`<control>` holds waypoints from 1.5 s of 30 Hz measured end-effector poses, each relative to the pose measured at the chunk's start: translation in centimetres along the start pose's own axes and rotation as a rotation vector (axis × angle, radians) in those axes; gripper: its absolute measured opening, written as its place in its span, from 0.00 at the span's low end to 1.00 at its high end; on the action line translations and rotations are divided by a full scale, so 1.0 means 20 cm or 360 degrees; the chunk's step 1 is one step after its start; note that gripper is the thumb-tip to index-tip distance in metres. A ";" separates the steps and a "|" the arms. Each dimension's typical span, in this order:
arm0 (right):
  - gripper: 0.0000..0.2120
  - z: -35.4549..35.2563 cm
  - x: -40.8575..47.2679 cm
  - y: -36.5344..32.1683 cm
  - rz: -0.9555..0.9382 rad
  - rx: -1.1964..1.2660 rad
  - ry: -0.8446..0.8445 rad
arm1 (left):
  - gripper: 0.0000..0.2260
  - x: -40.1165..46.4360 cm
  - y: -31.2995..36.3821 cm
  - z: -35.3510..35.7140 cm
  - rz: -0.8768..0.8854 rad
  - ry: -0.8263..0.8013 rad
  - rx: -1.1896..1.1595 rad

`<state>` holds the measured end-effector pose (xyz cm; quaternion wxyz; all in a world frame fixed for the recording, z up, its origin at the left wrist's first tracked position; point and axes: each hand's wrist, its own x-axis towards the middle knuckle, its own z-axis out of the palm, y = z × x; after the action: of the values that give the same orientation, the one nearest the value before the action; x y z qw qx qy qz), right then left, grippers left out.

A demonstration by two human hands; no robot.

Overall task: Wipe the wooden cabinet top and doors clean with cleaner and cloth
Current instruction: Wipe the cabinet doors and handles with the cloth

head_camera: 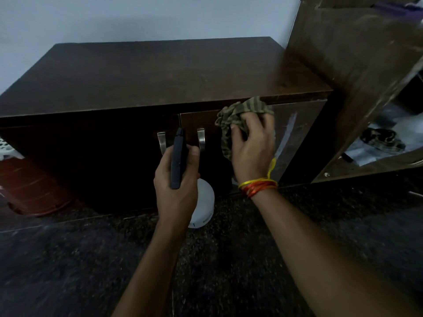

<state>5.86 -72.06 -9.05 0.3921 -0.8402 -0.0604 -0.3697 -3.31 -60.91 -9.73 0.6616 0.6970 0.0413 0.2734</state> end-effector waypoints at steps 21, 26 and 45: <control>0.08 0.00 -0.04 0.16 -0.0034 -0.0028 0.0022 | 0.03 -0.10 -0.03 0.07 -0.0055 -0.0031 0.0094; 0.07 0.00 -0.05 0.14 -0.0047 -0.0063 -0.0014 | 0.02 -0.08 0.02 0.07 -0.0007 -0.0005 0.0075; 0.06 0.06 -0.14 0.20 0.0002 -0.0035 -0.0096 | 0.02 -0.09 -0.09 0.08 -0.0123 -0.0057 0.0096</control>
<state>6.08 -73.35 -13.92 0.3810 -0.8552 -0.0676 -0.3447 -3.63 -62.96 -12.00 0.6509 0.7194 0.0645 0.2337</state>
